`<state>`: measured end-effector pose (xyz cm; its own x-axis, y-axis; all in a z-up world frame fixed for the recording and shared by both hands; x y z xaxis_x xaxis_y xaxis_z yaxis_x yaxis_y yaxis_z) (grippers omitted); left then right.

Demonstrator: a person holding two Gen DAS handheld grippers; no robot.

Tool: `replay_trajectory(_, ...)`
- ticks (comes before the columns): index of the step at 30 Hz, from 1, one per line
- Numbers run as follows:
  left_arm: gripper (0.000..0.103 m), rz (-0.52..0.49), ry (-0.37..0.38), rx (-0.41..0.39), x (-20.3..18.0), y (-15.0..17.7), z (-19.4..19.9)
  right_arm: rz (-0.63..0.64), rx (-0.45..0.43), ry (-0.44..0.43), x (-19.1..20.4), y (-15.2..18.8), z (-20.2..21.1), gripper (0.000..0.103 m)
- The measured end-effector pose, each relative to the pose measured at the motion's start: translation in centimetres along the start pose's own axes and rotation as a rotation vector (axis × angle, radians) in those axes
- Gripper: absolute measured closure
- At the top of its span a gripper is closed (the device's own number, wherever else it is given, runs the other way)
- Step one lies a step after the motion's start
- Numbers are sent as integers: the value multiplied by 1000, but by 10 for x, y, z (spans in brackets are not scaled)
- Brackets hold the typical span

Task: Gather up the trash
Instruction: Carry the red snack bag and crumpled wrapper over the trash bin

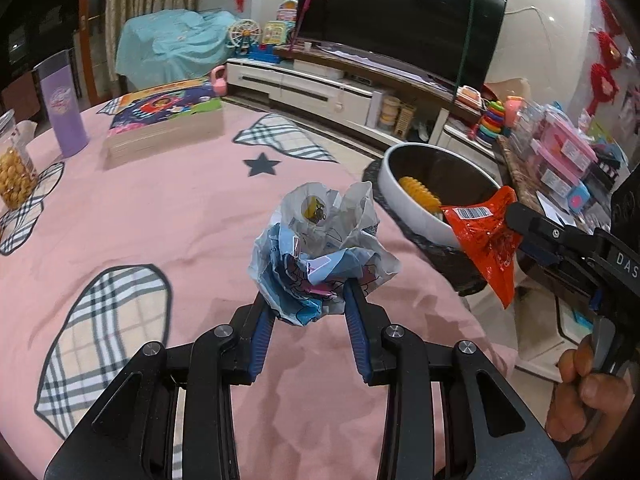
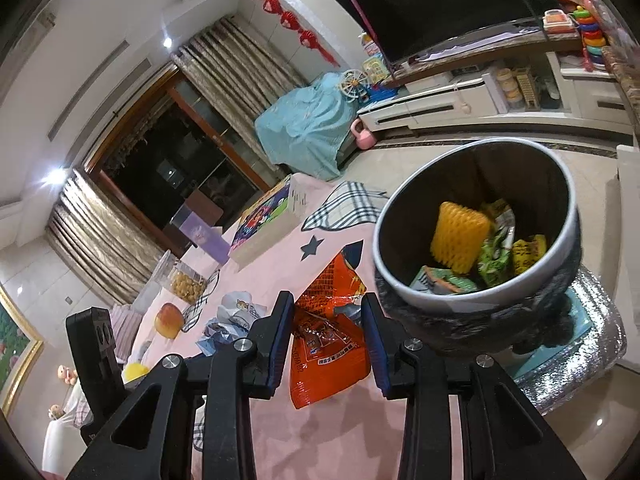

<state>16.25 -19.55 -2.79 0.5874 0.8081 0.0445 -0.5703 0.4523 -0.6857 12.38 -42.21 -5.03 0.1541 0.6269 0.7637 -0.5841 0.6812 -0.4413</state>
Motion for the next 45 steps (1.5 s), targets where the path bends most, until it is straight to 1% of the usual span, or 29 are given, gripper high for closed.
replay_trajectory(8, 70, -29, 35, -2, -20, -11, -6, -24, -29, 15, -16, -10, 15, 68)
replay_trajectory(26, 70, -97, 92, -14, -53, -39, -17, -45, -73, 41, -31, -27, 28, 68)
replay_trajectory(45, 70, -145, 120, -4, -76, -62, -33, -54, -102, 66, -39, -46, 31, 68)
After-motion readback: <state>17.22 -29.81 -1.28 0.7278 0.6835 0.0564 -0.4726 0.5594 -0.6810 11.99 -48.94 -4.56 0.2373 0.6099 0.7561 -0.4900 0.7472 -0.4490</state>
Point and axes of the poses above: each gripper's, at about its wrist camera, not at the fingertips, and z roughly against the way its jaws point, x to its left, y to its underside, the point moved 1 cm from there along -z, roughly the way its jaws point, and after that the axes turned 14 degrees about -z, right-handed, at the moved point
